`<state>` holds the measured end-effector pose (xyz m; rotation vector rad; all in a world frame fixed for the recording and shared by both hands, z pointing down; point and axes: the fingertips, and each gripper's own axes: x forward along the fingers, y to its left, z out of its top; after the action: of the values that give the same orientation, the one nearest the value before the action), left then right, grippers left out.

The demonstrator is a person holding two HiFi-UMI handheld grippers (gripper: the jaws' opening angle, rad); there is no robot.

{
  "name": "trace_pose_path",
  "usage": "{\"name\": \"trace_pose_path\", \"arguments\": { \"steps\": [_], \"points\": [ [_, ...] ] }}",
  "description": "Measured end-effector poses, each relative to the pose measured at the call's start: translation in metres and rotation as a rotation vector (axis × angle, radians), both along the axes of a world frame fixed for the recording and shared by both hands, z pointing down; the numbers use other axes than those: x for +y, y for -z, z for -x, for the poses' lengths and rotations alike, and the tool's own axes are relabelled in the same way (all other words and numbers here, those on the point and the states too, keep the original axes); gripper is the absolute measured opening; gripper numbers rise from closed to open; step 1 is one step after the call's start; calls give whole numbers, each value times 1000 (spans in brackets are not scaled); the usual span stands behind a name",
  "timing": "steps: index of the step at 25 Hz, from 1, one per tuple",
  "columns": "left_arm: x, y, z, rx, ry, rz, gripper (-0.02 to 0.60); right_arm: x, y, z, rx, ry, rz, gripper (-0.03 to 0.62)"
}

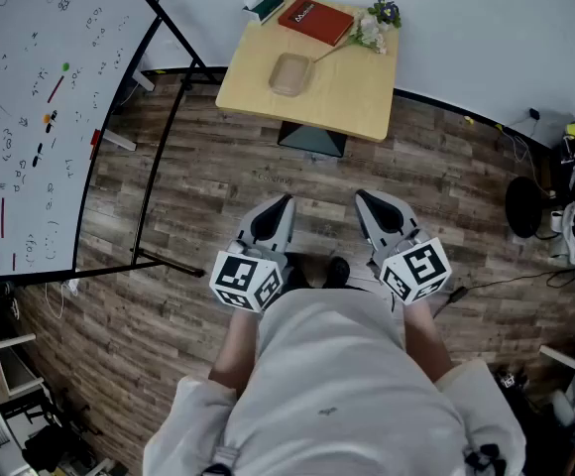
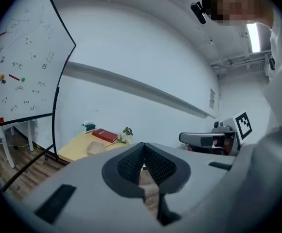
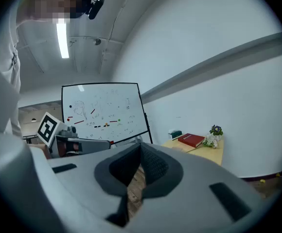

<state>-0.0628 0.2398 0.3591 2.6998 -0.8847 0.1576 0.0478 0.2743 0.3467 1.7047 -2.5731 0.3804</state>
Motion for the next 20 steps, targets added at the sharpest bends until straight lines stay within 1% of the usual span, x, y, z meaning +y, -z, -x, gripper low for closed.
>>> {"name": "trace_pose_path", "arguments": {
  "steps": [5, 10, 13, 17, 20],
  "points": [
    [4, 1, -6, -2, 9, 2, 3, 6, -2, -3, -3, 15, 4, 3],
    [12, -1, -12, -32, 21, -4, 3, 13, -4, -5, -4, 32, 0, 3],
    [23, 0, -15, -10, 27, -4, 3, 19, -6, -10, -30, 32, 12, 3],
    [36, 4, -15, 40, 83, -33, 3, 31, -13, -13, 3, 55, 21, 5],
    [47, 0, -20, 35, 84, -24, 3, 39, -18, -13, 8, 79, 30, 4]
  ]
}}
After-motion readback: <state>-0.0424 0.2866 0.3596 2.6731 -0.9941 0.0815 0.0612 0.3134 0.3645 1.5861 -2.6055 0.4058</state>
